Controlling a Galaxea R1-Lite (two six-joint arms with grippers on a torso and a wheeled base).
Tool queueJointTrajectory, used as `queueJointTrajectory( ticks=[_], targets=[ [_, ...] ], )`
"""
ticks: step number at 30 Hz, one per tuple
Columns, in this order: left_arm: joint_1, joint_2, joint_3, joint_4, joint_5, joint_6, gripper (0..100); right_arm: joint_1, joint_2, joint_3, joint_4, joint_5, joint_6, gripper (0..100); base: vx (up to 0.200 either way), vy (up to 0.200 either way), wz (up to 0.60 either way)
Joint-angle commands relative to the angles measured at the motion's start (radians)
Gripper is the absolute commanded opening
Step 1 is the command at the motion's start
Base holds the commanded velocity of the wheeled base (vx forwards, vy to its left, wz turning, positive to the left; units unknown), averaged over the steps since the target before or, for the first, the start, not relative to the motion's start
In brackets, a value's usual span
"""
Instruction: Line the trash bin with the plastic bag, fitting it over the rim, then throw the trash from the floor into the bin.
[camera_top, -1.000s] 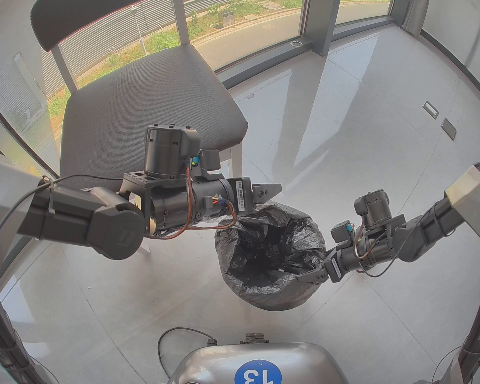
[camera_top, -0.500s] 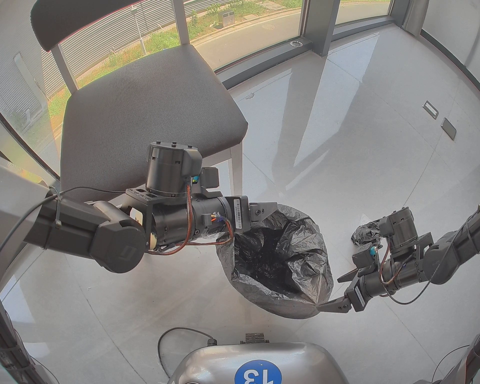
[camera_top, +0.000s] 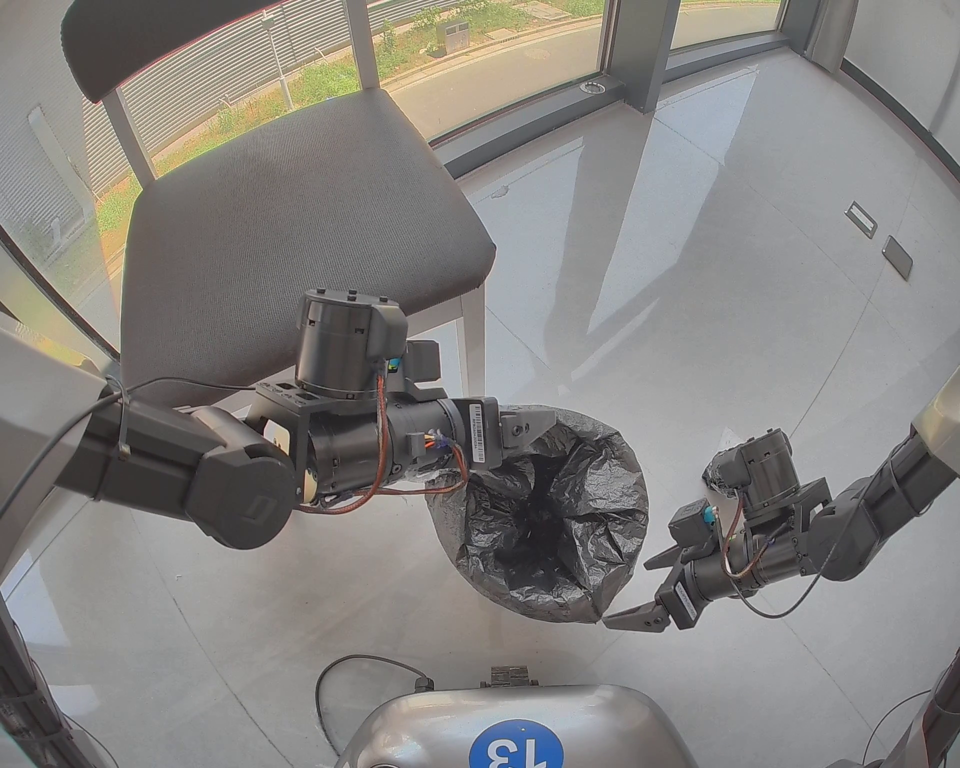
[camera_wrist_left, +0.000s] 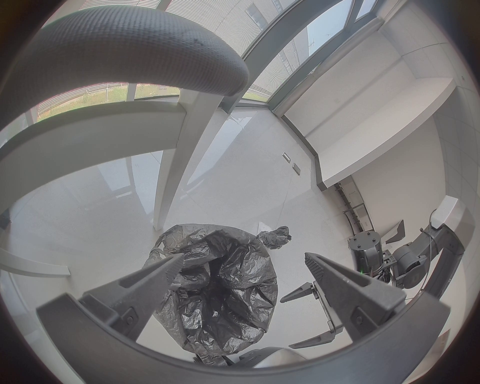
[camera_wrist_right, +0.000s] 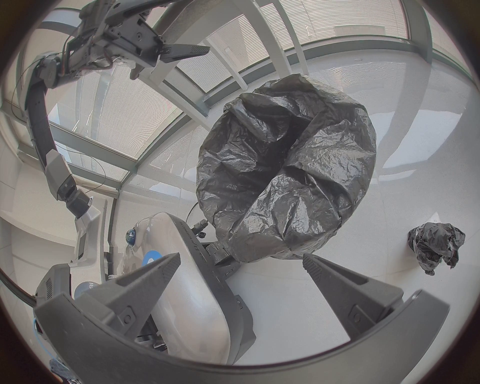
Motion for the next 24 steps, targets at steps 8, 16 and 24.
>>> queueJointTrajectory(
  ticks=[8,16,24],
  targets=[
    [0.001,-0.014,0.007,-0.012,0.0,0.02,100,-0.175,-0.132,0.044,-0.001,-0.003,-0.016,100,0.0,0.0,0.0],
    [-0.011,-0.052,0.093,-0.009,0.0,0.137,100,-0.425,-0.163,0.041,0.006,-0.069,-0.172,100,0.0,0.0,0.0],
    [-0.026,-0.052,0.101,-0.008,0.002,0.143,100,-0.474,-0.045,-0.06,-0.005,-0.155,-0.208,100,0.0,0.0,0.0]
  ],
)
